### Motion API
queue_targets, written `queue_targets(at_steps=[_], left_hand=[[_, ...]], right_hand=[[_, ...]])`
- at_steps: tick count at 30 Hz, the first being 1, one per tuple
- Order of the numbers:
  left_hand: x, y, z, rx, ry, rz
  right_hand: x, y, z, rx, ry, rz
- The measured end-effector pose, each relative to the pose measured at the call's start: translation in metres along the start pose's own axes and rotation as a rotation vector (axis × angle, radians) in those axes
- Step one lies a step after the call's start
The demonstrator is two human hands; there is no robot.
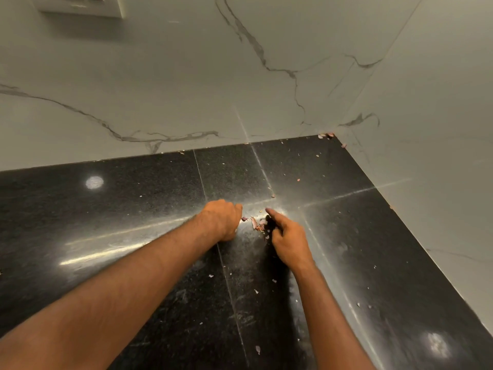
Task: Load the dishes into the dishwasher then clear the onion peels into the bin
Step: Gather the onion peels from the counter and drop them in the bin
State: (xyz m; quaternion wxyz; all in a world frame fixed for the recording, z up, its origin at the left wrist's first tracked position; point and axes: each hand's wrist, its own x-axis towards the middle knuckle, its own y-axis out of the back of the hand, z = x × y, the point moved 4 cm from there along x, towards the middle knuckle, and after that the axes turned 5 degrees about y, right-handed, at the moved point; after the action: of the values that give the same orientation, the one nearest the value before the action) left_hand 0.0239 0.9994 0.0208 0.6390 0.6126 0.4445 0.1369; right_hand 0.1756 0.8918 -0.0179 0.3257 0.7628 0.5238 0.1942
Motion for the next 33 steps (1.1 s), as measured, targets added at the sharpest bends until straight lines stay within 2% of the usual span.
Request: queue_targets(at_steps=[2, 4, 6, 9, 13, 15, 18, 19, 20, 24, 26, 29, 33], left_hand=[[0.002, 0.001, 0.001, 0.007, 0.000, 0.000], [0.002, 0.001, 0.004, 0.015, 0.000, 0.003], [0.003, -0.002, 0.008, 0.032, -0.002, -0.001], [0.006, -0.004, 0.011, 0.060, -0.008, -0.013], [0.008, -0.004, 0.015, 0.065, -0.010, -0.019], [0.007, -0.005, 0.017, 0.074, -0.006, -0.023], [0.006, -0.005, 0.020, 0.091, -0.010, -0.021], [0.005, -0.005, 0.021, 0.090, -0.012, -0.019], [0.004, -0.005, 0.021, 0.086, -0.013, -0.016], [0.006, -0.004, 0.019, 0.061, -0.017, 0.009], [0.005, -0.003, 0.017, 0.043, -0.013, 0.009], [0.004, -0.006, 0.018, 0.043, -0.012, -0.002], [0.006, -0.005, 0.020, 0.044, -0.013, 0.008]], right_hand=[[0.004, 0.015, -0.005, 0.045, 0.005, 0.178], [0.008, 0.027, -0.002, 0.001, -0.023, 0.285], [0.011, 0.030, 0.001, -0.057, -0.030, 0.254], [0.012, 0.028, 0.003, -0.020, -0.052, 0.175], [0.030, 0.041, 0.002, 0.067, -0.084, 0.204], [0.049, 0.043, -0.001, 0.016, -0.037, 0.126], [0.072, 0.027, -0.001, -0.199, 0.038, -0.212], [0.074, 0.022, 0.002, -0.273, 0.059, -0.296], [0.077, 0.020, 0.004, -0.308, 0.070, -0.304], [0.078, 0.040, 0.004, 0.002, 0.036, 0.053], [0.079, 0.046, 0.005, 0.042, 0.028, 0.136], [0.086, 0.051, 0.013, -0.033, -0.047, 0.135], [0.114, 0.051, 0.036, -0.179, -0.109, -0.020]])
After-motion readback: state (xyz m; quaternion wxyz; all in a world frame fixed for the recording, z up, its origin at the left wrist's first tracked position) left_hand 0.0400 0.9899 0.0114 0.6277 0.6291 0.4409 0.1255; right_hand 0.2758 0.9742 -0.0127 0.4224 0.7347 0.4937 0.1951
